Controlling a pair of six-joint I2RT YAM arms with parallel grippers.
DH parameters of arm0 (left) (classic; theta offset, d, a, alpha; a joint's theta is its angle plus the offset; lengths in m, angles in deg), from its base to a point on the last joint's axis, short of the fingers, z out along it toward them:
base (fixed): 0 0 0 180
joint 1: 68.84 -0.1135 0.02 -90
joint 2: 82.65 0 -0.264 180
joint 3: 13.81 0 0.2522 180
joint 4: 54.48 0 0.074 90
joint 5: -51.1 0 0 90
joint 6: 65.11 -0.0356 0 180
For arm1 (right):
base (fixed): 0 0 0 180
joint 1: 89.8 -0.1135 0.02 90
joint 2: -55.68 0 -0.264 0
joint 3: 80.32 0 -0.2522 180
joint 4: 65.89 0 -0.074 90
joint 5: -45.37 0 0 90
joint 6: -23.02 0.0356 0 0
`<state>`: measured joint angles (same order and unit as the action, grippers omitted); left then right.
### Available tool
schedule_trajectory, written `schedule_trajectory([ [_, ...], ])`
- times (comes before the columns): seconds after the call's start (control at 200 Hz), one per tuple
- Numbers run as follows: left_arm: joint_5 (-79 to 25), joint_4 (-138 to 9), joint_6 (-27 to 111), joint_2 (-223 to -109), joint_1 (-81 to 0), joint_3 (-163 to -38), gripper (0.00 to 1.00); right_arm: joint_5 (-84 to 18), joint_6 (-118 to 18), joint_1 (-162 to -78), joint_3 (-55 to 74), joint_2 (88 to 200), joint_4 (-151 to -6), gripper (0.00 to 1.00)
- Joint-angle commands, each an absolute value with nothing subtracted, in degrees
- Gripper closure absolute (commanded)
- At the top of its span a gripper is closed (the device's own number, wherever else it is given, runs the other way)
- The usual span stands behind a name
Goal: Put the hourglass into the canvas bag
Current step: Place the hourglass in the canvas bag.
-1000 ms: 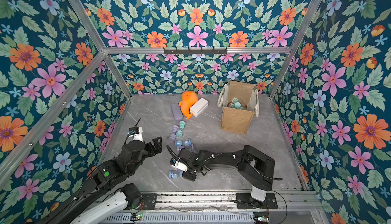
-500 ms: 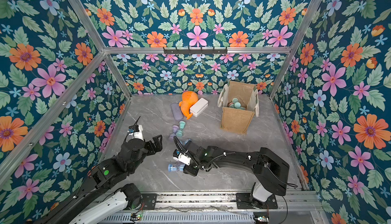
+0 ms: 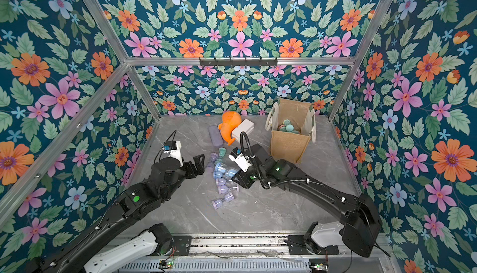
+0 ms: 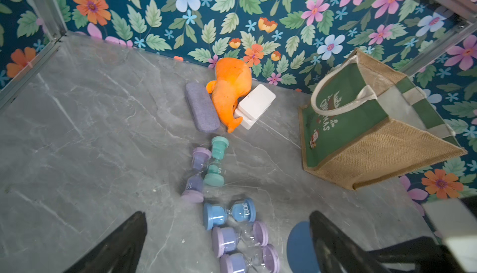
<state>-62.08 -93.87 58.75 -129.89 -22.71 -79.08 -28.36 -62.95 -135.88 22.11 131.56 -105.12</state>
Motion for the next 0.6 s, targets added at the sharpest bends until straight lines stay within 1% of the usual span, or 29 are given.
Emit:
schedule_trajectory([
  [0.0,-58.7,-88.0,55.2,-132.7,-22.8,-81.1,0.0,-28.6,-60.0,-132.4,19.0,130.2,-109.7,0.55],
  [0.21,-53.9,-81.9,52.3,-140.2,-22.7,-85.3,0.0,-31.4,-58.1,-123.2,11.1,129.1,-115.5,0.55],
  [0.305,-51.2,-78.4,51.6,-143.1,-22.8,-86.5,0.0,-30.8,-56.2,-117.1,8.6,129.6,-115.8,0.55],
  [0.46,-48.7,-75.2,51.3,-148.2,-22.8,-88.9,0.0,-30.5,-54.1,-108.5,4.6,132.5,-115.4,0.55],
  [0.595,-46.3,-71.4,51.2,-152.2,-22.7,-90.2,0.0,-33.2,-53.8,-102.8,1.4,136.2,-114.9,0.55],
])
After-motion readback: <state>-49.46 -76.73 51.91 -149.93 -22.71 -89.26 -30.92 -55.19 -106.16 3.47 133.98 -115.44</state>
